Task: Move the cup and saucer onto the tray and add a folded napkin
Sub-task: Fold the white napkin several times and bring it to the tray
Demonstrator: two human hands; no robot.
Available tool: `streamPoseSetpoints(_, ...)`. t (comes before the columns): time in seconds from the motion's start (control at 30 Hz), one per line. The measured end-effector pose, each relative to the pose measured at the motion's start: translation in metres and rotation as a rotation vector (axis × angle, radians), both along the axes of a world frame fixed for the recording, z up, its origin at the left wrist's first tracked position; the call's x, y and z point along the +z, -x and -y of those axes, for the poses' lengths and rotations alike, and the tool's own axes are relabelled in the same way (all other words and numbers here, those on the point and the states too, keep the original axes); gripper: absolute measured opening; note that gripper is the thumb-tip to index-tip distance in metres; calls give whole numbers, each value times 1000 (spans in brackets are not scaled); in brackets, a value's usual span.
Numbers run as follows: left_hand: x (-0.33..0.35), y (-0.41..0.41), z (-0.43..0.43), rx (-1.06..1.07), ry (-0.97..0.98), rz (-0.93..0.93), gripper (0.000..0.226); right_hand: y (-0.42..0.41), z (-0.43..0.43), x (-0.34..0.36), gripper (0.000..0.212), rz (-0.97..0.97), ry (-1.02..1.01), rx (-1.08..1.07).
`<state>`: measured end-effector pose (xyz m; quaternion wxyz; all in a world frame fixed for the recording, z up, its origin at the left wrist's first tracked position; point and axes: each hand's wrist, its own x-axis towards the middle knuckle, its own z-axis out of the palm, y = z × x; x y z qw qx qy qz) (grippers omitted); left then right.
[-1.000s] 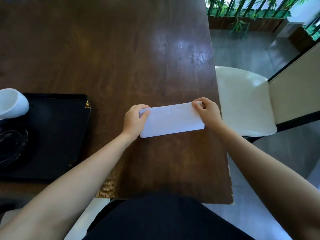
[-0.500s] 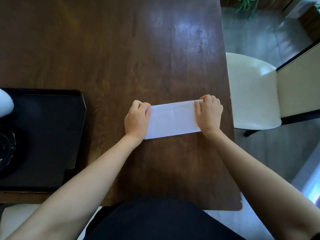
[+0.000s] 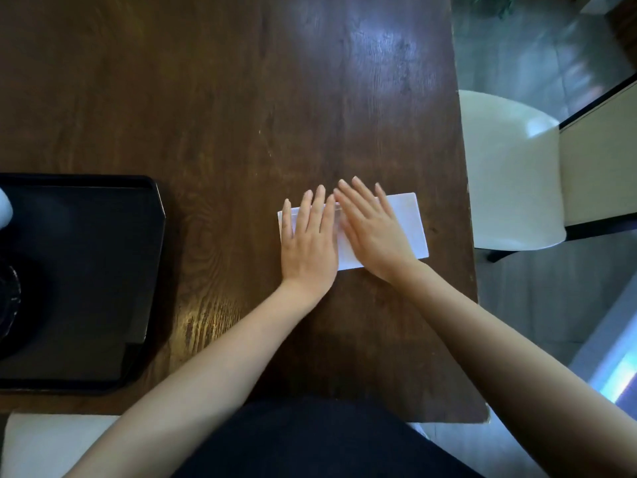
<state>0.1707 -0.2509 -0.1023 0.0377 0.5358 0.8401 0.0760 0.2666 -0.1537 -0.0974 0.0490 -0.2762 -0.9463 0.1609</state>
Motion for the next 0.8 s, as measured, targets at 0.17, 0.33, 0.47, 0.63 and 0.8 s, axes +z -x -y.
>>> streamPoseSetpoints(0.17,-18,4,4,41,151,-46,56,-4,2,-16,52,184,-73,50)
streamPoseSetpoints(0.33,-16,7,3,46,144,-37,62,-25,-20,-18,58,242,-138,22)
streamPoseSetpoints(0.47,-15,8,2,41,147,-48,65,-47,-40,-15,57,291,-164,-21)
streamPoseSetpoints(0.63,-16,13,2,-5,168,-78,67,-51,-44,-15,59,292,-132,-9)
streamPoseSetpoints(0.8,-17,28,-2,-131,175,-92,64,-62,-33,-16,59,296,-90,-29)
